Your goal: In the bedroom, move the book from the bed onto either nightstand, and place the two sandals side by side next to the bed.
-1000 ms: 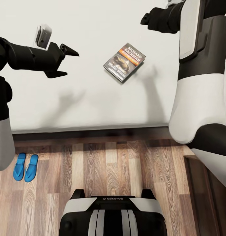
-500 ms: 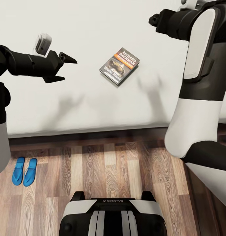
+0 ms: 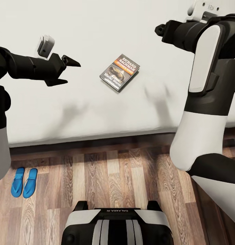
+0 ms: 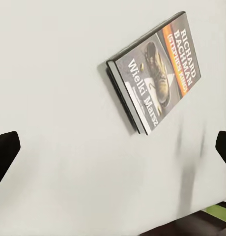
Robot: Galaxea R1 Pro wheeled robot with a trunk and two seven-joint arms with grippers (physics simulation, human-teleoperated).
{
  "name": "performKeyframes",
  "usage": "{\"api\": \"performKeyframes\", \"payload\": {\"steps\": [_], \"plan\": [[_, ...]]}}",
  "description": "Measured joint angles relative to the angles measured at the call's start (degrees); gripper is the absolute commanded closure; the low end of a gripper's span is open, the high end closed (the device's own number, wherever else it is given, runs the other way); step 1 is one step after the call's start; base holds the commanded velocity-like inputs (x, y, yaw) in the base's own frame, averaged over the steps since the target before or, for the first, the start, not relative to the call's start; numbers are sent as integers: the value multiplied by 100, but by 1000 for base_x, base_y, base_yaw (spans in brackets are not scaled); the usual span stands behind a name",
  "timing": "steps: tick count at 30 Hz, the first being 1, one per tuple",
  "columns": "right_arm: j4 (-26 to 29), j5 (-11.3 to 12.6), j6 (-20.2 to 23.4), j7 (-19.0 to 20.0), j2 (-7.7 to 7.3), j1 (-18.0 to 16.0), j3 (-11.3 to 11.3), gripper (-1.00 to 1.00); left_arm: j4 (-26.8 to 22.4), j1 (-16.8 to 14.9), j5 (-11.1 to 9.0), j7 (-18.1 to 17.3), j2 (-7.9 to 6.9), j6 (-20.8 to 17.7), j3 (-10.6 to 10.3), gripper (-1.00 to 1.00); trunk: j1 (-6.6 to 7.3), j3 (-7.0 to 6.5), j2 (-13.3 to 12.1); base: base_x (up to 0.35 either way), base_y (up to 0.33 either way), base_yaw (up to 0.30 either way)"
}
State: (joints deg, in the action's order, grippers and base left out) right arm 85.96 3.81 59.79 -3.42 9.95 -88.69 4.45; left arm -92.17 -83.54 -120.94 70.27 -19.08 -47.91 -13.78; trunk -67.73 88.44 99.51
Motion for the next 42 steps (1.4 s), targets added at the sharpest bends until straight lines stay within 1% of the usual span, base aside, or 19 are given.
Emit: {"api": "performKeyframes", "payload": {"steps": [7, 16, 19, 22, 23, 25, 26, 28, 31, 33, 34, 35, 36, 38, 39, 42], "plan": [[145, 0, 0, 0, 0, 216, -20, -100, 0, 11, 0, -3, -3, -10, -17, -100, 0, -65, 0, 0, 0, -66], [202, -1, 0, 0, -1, 323, -23, -100, 2, 27, 0, 4, -6, -17, -35, -100, 1, -148, 0, 25, 71, -63], [209, -1, 0, 0, -1, 361, -25, -100, 1, 65, 0, 4, -33, -18, -30, -100, 1, -176, 0, 53, 121, -61], [217, 3, 0, 0, 0, 422, -29, -100, 2, 120, 1, -3, -112, -20, -10, -100, 0, -204, 0, 32, 72, -44], [217, 4, 0, 0, 0, 423, -29, -100, 2, 121, 0, -3, -113, -19, -10, -100, 0, -213, 0, 23, 53, -32], [220, 8, 0, 0, 0, 469, -29, -100, 1, 139, 2, -35, -190, -25, 0, -100, 0, -232, 0, 19, 43, -26], [220, 8, 0, 0, 0, 469, -29, -100, 1, 139, 1, -35, -192, -24, 0, -100, 0, -241, 0, 15, 34, -21], [223, 13, 0, 0, 0, 512, -31, -100, 1, 150, 3, -119, -276, -30, 10, -100, 0, -260, 0, 12, 27, -17], [229, 16, 0, 0, 0, 531, -33, -100, 0, 154, 2, -180, -319, -32, 14, -100, 0, -288, 0, 9, 20, -12], [257, 26, 0, 0, 0, 560, -33, -100, 0, 164, 3, -307, -395, -44, 16, -100, 0, -307, 0, 5, 11, -7], [312, 65, 0, 0, 0, 578, -33, -100, 0, 178, 1, -432, -454, -85, 7, -100, 0, -316, 0, 3, 7, -4], [347, 94, 0, 0, 0, 585, -33, -100, 0, 187, 1, -504, -477, -130, 1, -100, 0, -325, 0, 3, 7, -4], [348, 94, 0, 0, 0, 585, -33, -100, 0, 187, 1, -506, -478, -132, 1, -100, 0, -335, 0, 3, 6, -3], [414, 151, 0, 0, 0, 599, -35, -100, 0, 211, 0, -677, -508, -269, -6, -100, 0, -353, 0, 2, 5, -3], [415, 151, 0, 0, 0, 600, -35, -100, 0, 211, 1, -680, -508, -272, -6, -100, 0, -363, 0, 2, 4, -2], [484, 204, 0, 0, 0, 621, -35, -100, 0, 276, 2, -1026, -532, -459, -12, -100, 0, -391, 0, 1, 2, -1]]}}
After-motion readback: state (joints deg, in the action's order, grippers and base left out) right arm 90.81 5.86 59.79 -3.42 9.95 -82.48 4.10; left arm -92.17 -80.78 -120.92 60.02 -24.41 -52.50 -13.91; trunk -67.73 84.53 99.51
